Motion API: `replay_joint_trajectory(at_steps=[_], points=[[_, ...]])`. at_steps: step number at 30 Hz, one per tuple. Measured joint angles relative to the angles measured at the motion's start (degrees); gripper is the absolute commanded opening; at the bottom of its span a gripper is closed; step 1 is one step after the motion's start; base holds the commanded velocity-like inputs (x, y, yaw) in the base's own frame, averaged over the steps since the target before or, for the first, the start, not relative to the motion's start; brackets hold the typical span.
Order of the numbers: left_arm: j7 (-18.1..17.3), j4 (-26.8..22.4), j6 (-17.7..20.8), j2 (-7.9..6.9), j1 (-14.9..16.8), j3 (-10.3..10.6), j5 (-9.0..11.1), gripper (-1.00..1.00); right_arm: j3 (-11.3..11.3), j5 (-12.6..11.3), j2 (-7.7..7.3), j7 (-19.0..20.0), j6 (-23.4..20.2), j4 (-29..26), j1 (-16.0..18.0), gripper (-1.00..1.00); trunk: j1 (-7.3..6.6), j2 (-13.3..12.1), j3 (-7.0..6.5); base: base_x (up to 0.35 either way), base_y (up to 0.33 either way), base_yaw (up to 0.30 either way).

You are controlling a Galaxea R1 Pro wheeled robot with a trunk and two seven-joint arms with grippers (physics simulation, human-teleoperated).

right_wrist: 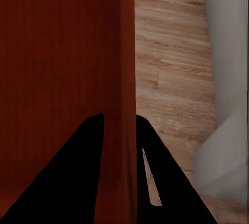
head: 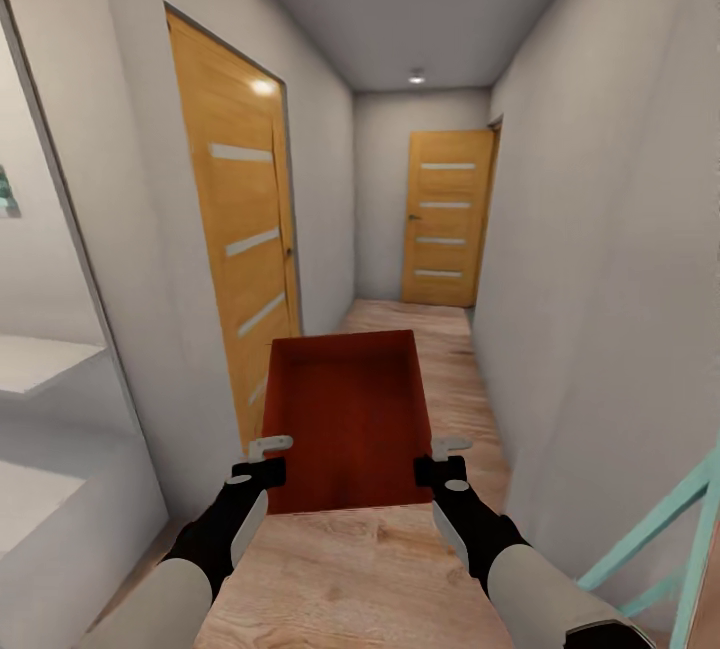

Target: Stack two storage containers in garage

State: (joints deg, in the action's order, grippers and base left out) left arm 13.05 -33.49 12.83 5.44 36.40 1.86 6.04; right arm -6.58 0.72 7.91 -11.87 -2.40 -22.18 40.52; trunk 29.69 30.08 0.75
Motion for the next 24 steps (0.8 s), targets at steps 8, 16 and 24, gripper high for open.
replay_joint_trajectory(at_steps=[8, 16, 24], points=[[0.0, 0.0, 0.1, -0.01, 0.0, 0.0, 0.0, -1.00, 0.0, 0.0, 0.00, 0.0, 0.0, 0.0, 0.0, -1.00, 0.00, 0.0, -0.14, 0.323, 0.095, -0.060], [-0.1, 0.0, 0.1, -0.01, 0.0, -0.1, -0.2, -1.00, -0.2, -0.2, 0.00, 0.0, 0.0, 0.1, 0.0, -1.00, 0.00, 0.0, -0.15, 0.323, 0.095, -0.001], [0.0, 0.0, 0.1, 0.00, 0.0, 0.0, -0.1, -1.00, -0.1, -0.1, -0.01, 0.0, 0.0, 0.0, 0.0, -1.00, 0.00, 0.0, -0.15, 0.323, 0.095, -0.058]])
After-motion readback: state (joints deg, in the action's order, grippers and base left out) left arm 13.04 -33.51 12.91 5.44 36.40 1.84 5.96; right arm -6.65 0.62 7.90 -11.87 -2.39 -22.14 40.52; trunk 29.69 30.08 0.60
